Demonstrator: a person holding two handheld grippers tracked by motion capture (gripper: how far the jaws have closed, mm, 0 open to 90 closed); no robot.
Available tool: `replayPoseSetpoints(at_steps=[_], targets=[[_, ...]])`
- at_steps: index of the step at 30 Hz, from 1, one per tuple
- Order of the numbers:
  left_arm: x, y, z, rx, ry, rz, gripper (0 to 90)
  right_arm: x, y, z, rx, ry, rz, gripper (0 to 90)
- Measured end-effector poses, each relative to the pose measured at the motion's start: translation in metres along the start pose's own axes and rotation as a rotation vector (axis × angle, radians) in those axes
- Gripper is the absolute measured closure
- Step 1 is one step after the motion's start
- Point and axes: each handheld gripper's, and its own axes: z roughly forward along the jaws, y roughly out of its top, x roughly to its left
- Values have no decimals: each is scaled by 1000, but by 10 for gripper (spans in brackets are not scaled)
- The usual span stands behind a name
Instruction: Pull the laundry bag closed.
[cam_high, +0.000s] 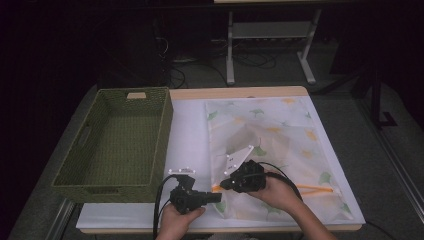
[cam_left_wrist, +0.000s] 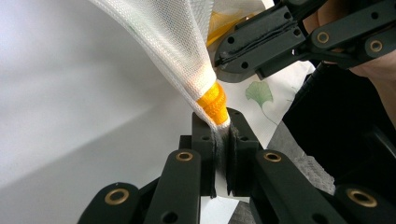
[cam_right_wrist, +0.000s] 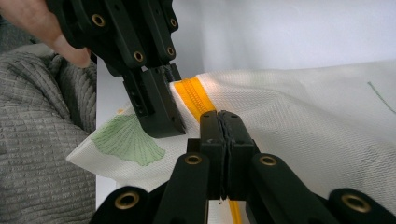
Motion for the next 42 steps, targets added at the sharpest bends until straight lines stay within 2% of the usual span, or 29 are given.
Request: replayPoseSetpoints(at_steps=[3, 6, 9, 12, 14, 15, 18, 20, 21, 23, 25, 26, 27, 28, 30, 31, 32, 33, 35, 36, 38, 40, 42], targets=[[2, -1, 0, 6, 2, -1, 834, -1, 0, 0, 0, 8, 12, 885], [3, 2, 0, 0, 12, -18, 741, -2, 0, -2, -1, 20, 41, 887], [3, 6, 0, -9, 9, -19, 727, -3, 0, -2, 2, 28, 78, 890], [0, 6, 0, -4, 24, 2, 806, -4, 0, -1, 14, 24, 105, 893], [-1, 6, 0, -12, 23, 3, 826, -4, -1, -2, 9, 23, 143, 896], [-1, 6, 0, -13, 21, 5, 831, -4, -2, -2, 4, 24, 169, 896], [0, 4, -1, -15, 30, 10, 842, -2, -3, -3, 16, 0, 190, 898], [0, 3, -2, -23, 35, -2, 846, -4, -6, -4, 3, 12, 225, 900], [1, 3, -3, -27, 29, -6, 846, -5, -7, -5, 4, -7, 237, 900], [1, 3, -3, -29, 34, -6, 847, -8, -11, -6, -11, 3, 251, 900], [1, 3, -4, -35, 33, -9, 846, -7, -13, -6, -37, 24, 240, 897], [2, 4, -5, -35, 38, -6, 846, -6, -14, -6, -45, 19, 232, 895], [2, 4, -5, -37, 34, -11, 846, -4, -15, -6, -57, 22, 228, 856], [2, 5, -6, -38, 34, -13, 846, -2, -16, -5, -73, 23, 204, 814], [2, 6, -7, -43, 34, -13, 846, 5, -18, -3, -55, -31, 133, 756], [2, 6, -7, -43, 34, -13, 845, 5, -18, -3, -55, -31, 133, 756], [2, 7, -8, -44, 31, -11, 845, 8, -19, -2, -53, -39, 102, 734], [2, 7, -7, -44, 29, -9, 846, 13, -21, 2, -27, -81, 57, 718], [1, 8, -7, -44, 26, -12, 846, 15, -23, 4, -22, -101, 34, 696], [1, 8, -7, -44, 20, -13, 846, 16, -23, 5, -38, -108, 31, 681], [0, 9, -6, -44, 17, -8, 846, 16, -24, 7, -29, -122, 25, 656], [-1, 9, -6, -44, 14, -7, 846, 16, -24, 9, -18, -149, 12, 678], [-1, 9, -6, -43, 16, -6, 846, 16, -25, 9, -29, -161, 2, 743]])
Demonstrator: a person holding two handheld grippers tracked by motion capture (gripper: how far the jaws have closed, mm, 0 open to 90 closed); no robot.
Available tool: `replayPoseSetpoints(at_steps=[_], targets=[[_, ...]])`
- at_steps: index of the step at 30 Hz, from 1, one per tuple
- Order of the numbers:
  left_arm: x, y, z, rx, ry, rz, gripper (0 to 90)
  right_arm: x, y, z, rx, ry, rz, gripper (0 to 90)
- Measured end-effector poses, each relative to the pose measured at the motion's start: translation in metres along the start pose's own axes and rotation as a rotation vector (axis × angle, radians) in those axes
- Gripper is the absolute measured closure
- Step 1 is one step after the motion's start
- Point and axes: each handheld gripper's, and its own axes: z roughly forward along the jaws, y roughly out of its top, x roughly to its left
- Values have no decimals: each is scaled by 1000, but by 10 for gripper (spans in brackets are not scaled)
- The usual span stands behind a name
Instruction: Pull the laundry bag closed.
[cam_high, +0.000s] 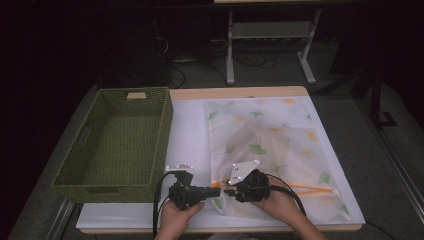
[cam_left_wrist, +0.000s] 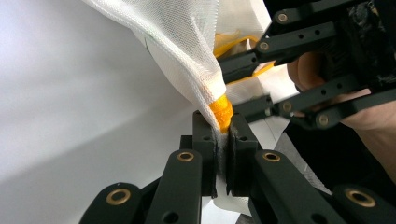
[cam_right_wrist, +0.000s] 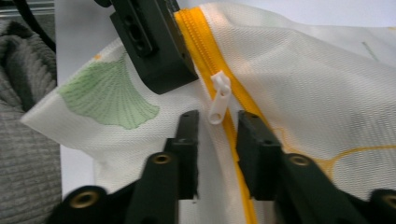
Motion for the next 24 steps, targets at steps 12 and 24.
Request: replayPoseSetpoints(at_steps=[12, 24], targets=[[0, -1, 0, 1, -11, 4, 846, -8, -3, 2, -33, 81, 89, 722], [2, -2, -1, 7, -3, 12, 847, -11, -5, 4, -26, 153, 118, 731]])
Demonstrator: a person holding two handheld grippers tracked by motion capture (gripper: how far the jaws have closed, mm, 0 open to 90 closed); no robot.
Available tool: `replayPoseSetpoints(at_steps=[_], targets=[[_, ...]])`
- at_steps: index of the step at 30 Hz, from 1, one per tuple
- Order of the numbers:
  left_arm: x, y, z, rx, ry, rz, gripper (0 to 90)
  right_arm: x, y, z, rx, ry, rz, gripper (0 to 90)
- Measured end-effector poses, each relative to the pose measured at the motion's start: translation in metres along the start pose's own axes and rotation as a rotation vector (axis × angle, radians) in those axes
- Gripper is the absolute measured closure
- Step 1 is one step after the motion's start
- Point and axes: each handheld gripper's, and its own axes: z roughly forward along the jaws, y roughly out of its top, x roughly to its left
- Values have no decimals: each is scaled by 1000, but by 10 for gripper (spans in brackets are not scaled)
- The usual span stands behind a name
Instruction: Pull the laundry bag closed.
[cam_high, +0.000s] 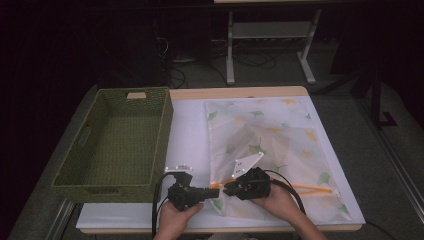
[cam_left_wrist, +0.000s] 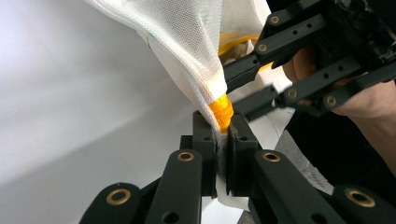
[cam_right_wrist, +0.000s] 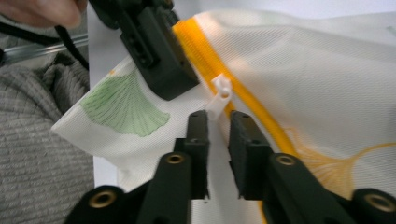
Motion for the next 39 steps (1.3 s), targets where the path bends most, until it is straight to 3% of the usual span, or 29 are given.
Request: replayPoseSetpoints(at_steps=[5, 7, 9, 13, 28, 30, 34, 39], targets=[[-2, 0, 3, 11, -6, 8, 847, -2, 0, 3, 14, -13, 20, 745], [-3, -1, 3, 14, -8, 16, 847, -2, 0, 3, 20, -36, 16, 820], [-2, -1, 2, 13, -5, 16, 847, -2, 0, 2, 20, -36, 12, 822], [2, -2, -1, 5, 6, 7, 847, -2, 0, -2, -3, -35, 15, 830], [3, -4, 2, 12, 14, 2, 847, -1, 0, -2, -36, 28, 38, 792], [3, -3, 2, 11, 8, 3, 847, -1, 0, 1, -12, 34, 45, 770], [1, -4, 2, 18, 12, 17, 847, 0, -1, 5, 37, 7, 26, 867], [2, -4, 2, 17, 13, 13, 847, -2, -1, 1, 1, 21, 45, 882]])
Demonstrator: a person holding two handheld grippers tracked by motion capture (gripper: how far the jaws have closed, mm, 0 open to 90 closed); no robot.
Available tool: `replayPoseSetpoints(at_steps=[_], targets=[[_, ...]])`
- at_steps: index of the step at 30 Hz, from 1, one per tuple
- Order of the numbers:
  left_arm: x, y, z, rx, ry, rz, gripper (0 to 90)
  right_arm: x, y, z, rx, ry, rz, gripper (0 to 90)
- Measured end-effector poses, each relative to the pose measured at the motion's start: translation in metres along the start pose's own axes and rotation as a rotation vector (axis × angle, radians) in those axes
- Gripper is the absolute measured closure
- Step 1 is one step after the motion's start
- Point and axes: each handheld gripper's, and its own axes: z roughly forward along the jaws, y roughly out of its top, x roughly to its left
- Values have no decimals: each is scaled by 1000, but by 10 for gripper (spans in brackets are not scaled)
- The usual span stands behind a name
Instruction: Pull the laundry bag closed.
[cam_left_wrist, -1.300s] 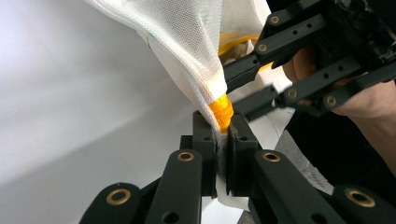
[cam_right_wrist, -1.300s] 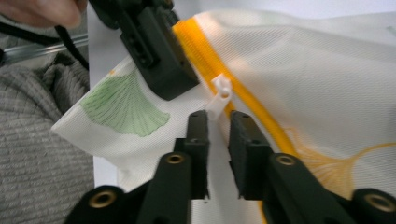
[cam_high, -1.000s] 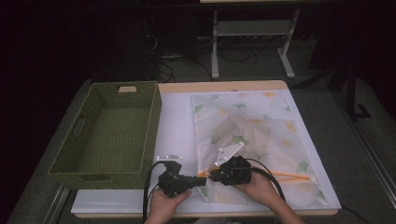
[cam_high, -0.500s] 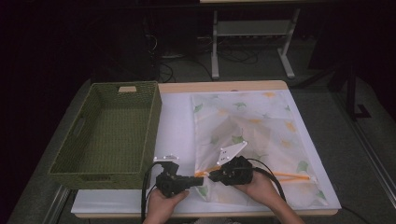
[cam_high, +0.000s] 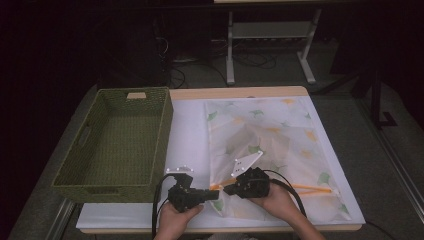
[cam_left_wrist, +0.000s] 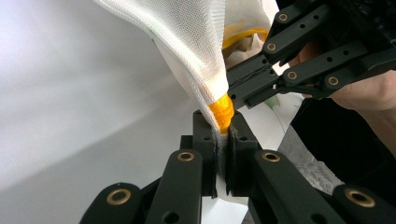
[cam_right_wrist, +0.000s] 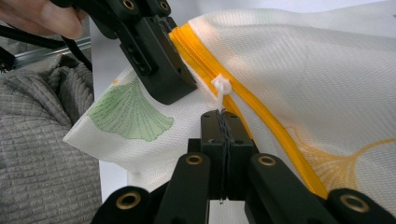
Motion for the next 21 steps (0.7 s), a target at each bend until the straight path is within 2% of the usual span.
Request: replayPoseSetpoints(at_steps=[4, 6, 8, 12, 21], targets=[[0, 0, 1, 1, -1, 0, 848, -1, 1, 0, -14, 21, 17, 809], [-1, 0, 1, 2, -2, 1, 847, 0, 1, 1, -12, 15, 12, 817], [-1, 0, 1, 5, 4, 4, 848, 0, 1, 2, -2, -1, 0, 885], [1, -1, -1, -2, 7, -4, 848, -1, 0, -3, -13, 9, 8, 885], [0, -1, 2, 7, 7, 1, 848, -4, 1, -14, -80, 27, 40, 888]])
